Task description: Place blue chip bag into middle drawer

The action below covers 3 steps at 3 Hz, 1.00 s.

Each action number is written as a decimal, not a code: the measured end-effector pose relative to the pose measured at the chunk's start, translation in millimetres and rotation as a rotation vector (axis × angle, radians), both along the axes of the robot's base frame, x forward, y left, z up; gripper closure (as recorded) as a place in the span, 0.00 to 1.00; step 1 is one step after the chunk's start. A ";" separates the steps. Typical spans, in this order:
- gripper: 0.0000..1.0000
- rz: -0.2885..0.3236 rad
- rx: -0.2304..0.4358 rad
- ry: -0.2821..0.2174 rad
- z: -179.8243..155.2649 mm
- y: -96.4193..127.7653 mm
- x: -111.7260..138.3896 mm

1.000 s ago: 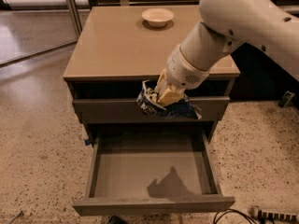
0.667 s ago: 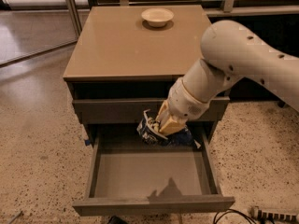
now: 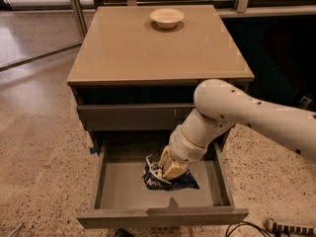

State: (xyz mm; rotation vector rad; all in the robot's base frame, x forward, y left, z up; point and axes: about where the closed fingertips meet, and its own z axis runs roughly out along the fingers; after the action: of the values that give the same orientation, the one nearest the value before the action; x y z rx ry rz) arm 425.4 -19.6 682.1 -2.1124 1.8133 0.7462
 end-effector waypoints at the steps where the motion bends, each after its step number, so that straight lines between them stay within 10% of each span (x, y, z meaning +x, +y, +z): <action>1: 1.00 0.026 -0.035 0.006 -46.2 9.5 7.1; 3: 1.00 0.026 0.020 -0.016 -83.7 23.4 15.5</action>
Offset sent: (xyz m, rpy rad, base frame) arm 0.0057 0.0080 -0.0407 -0.0303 0.0074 0.0214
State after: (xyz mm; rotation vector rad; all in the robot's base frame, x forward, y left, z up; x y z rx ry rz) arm 441.0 3.8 598.4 -2.1273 1.7663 0.7487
